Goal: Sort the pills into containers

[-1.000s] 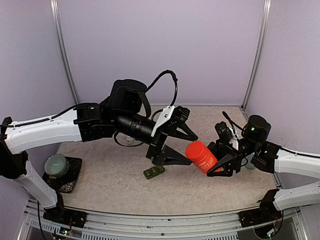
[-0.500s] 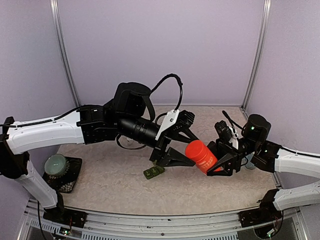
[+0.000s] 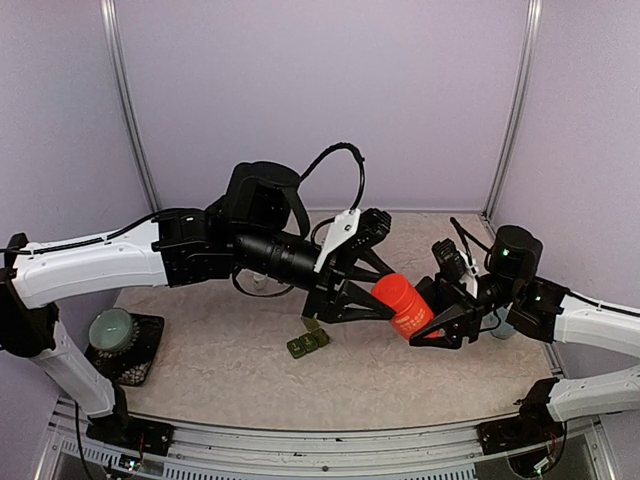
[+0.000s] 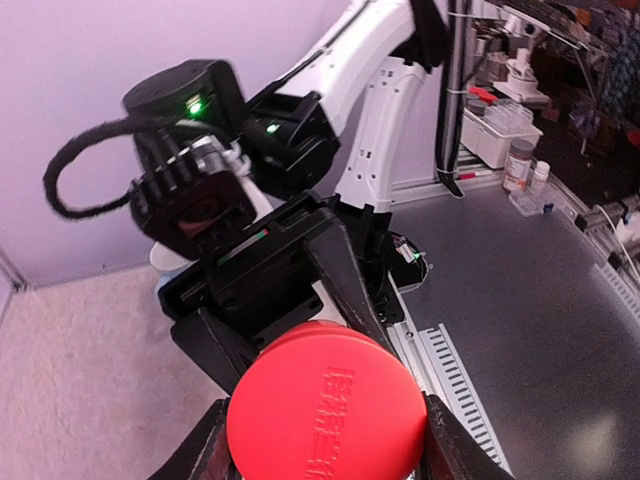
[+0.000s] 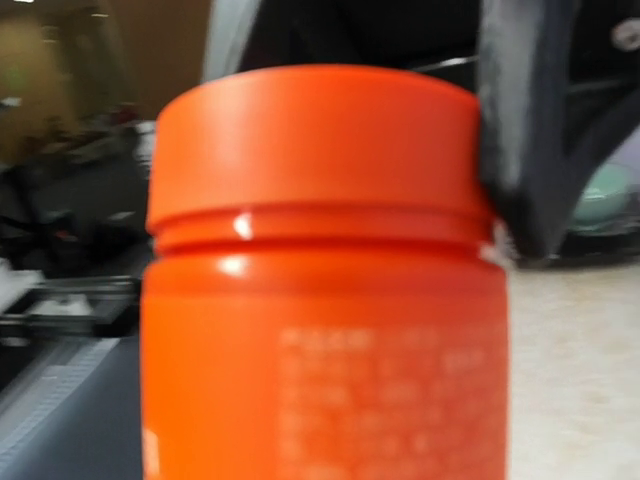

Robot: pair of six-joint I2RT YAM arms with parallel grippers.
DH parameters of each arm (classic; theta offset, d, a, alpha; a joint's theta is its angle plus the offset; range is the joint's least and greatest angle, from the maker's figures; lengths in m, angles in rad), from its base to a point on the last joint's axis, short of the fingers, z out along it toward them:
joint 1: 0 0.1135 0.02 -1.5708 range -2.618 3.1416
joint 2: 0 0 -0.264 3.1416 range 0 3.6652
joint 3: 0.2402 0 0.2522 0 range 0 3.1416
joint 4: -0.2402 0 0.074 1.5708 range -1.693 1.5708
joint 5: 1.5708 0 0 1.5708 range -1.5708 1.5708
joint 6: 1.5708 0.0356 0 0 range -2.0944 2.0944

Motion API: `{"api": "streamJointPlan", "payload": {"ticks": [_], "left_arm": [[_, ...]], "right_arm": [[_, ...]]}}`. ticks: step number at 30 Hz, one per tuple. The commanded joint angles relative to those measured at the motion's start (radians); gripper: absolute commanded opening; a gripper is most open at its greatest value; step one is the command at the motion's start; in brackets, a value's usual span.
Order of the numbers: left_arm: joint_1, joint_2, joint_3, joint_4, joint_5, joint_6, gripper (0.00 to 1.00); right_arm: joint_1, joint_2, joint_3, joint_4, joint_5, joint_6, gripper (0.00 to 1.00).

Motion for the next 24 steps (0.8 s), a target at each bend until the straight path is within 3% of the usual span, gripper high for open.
{"api": "streamJointPlan", "payload": {"ticks": [1, 8, 13, 16, 19, 24], "left_arm": [[-0.009, 0.051, 0.049, 0.069, -0.23, -0.226, 0.4], [-0.025, 0.042, 0.008, 0.106, -0.395, -0.478, 0.43], [-0.05, 0.05, 0.014, 0.095, -0.462, -0.585, 0.57], [-0.055, 0.02, -0.018, 0.138, -0.44, -0.594, 0.73], [-0.05, -0.04, -0.078, 0.213, -0.419, -0.559, 0.97], [-0.011, -0.055, -0.1, 0.278, -0.326, -0.49, 0.99]], "right_arm": [[0.01, -0.028, 0.052, -0.159, 0.296, -0.131, 0.34], [0.012, -0.112, 0.021, -0.163, 0.612, -0.176, 0.31], [0.026, -0.136, 0.019, -0.17, 0.774, -0.171, 0.31], [0.026, -0.133, 0.019, -0.181, 0.758, -0.167, 0.31], [0.026, -0.127, 0.008, -0.163, 0.669, -0.147, 0.32], [0.032, -0.107, -0.006, -0.077, 0.545, -0.086, 0.32]]}}
